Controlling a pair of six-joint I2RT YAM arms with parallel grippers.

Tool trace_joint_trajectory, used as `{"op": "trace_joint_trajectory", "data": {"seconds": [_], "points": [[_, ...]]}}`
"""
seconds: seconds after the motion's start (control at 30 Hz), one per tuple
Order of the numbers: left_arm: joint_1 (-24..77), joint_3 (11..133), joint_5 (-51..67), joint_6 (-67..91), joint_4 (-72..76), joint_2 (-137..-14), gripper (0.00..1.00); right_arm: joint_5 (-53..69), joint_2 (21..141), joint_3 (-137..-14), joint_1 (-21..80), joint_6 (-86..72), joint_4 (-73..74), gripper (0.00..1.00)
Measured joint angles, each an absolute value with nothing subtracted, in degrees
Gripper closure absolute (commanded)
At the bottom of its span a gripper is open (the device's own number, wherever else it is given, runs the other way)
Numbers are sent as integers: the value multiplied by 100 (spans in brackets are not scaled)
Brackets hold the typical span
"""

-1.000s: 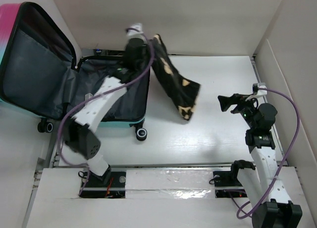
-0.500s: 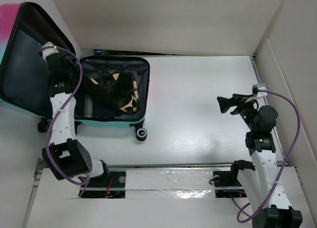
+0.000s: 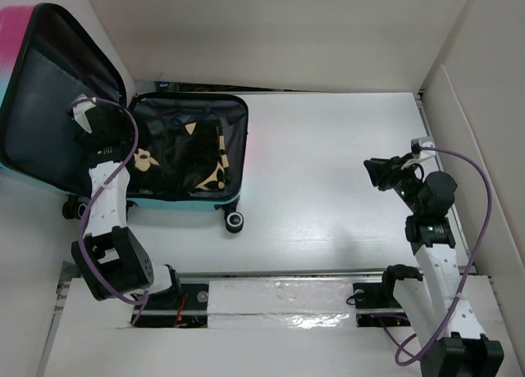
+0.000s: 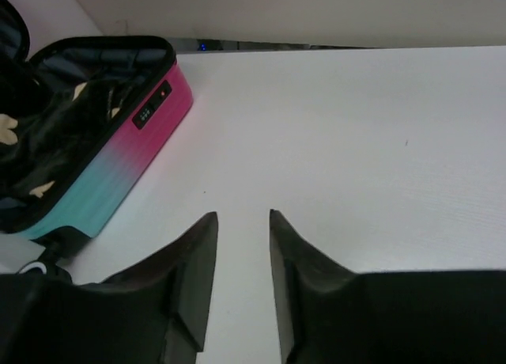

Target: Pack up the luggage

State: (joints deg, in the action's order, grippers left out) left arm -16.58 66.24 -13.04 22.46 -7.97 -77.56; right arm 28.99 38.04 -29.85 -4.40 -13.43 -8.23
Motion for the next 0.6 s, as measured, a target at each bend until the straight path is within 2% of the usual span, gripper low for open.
{"op": "trace_joint_trajectory", "data": {"seconds": [0.07, 0.1, 0.17, 0.23, 0.3, 0.37, 0.4, 0.43, 0.5, 0.6], "points": [[-1651, 6659, -1372, 2370, -864, -7728, 18, 2963, 3951, -2985, -342, -1317, -829, 82], [-1619, 6707, -1385, 2436, -923, -7712, 14, 2978, 4032, -2985, -244, -1299, -834, 84], [-1503, 6842, -1485, 2534, -1004, -7636, 14, 2989, 4211, -2985, 16, -1229, -849, 87], [-1253, 6949, -1479, 2630, -1009, -7461, 17, 2915, 4412, -3009, 423, -1131, -836, 89], [-941, 7002, -1319, 2757, -930, -7140, 25, 2751, 4685, -3120, 1009, -963, -794, 91], [-642, 7004, -1090, 2877, -777, -6726, 56, 2504, 5009, -3341, 1691, -768, -735, 91], [-499, 7004, -1041, 2936, -696, -6517, 81, 2381, 5162, -3468, 2012, -681, -707, 91], [-397, 7004, -1031, 2989, -624, -6305, 90, 2237, 5293, -3594, 2329, -591, -657, 90], [-292, 6976, -1107, 3020, -558, -5907, 100, 1920, 5463, -3793, 2825, -440, -622, 89], [-285, 6766, -1675, 3063, -607, -5264, 99, 1623, 5516, -3920, 3218, -305, -617, 85]]}}
